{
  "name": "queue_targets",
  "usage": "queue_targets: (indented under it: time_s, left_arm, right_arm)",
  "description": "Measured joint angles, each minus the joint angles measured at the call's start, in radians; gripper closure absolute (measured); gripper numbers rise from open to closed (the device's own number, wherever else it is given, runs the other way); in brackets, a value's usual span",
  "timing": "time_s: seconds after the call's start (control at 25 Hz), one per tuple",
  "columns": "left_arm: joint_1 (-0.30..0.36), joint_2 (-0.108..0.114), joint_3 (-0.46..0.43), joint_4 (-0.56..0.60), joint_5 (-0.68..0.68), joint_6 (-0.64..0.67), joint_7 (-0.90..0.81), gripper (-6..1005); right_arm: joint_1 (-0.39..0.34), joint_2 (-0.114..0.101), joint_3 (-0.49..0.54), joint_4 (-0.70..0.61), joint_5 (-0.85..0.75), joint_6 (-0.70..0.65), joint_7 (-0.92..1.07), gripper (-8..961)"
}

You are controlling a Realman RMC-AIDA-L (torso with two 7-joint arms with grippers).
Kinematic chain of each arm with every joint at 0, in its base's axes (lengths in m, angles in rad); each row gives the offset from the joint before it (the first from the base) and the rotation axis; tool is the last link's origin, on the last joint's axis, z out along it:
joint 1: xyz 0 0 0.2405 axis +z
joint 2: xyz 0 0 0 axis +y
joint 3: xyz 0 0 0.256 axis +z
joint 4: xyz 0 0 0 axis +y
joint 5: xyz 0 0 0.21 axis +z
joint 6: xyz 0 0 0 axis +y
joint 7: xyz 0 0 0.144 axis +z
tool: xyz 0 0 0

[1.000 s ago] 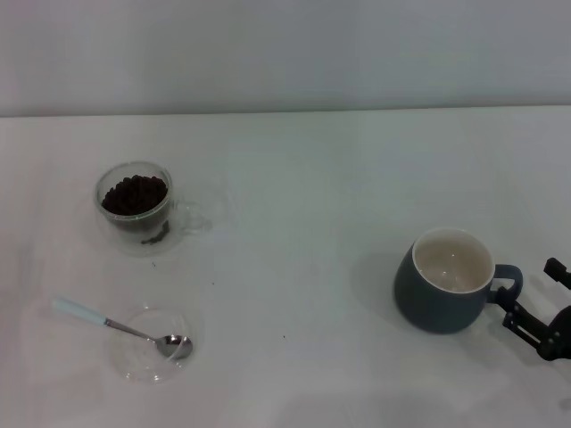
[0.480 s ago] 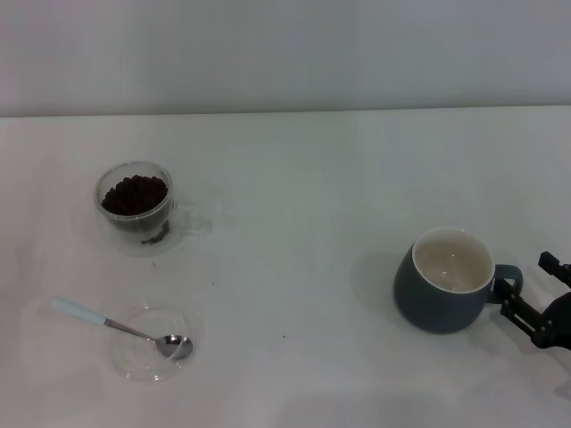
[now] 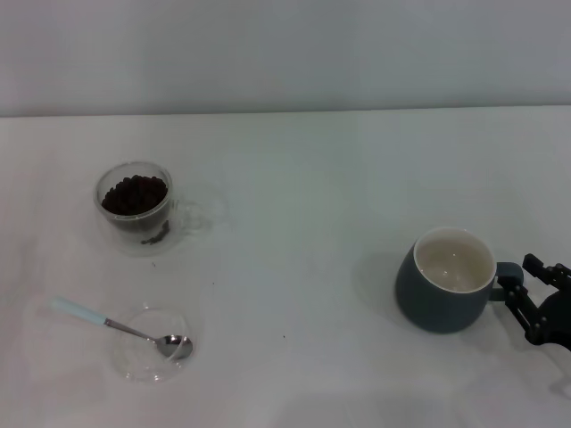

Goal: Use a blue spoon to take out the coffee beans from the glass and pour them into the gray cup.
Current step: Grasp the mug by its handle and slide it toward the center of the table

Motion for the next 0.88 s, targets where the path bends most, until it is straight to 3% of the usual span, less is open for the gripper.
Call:
queue_targets:
  time_s: [0.32,0.4,0.88]
  left_arm:
    - [0.0,-0.001,0.0,0.0,0.0,-0.003,-0.001,108]
    - [0.0,-0.001,0.0,0.0,0.0,-0.003,-0.001,108]
    - [0.001,-0.001,0.0,0.0,0.0,-0.008,-0.001,108]
  right_arm:
    - [0.003,0.001,-0.025,-0.022,-0.001,0.005,0.003,569]
    - [0.005,0.001,-0.039,-0.034,-0.001,0.01,0.003,765]
    - [0.025,0.003,-0.137,-0.13,-0.002,0.056,0.004,799]
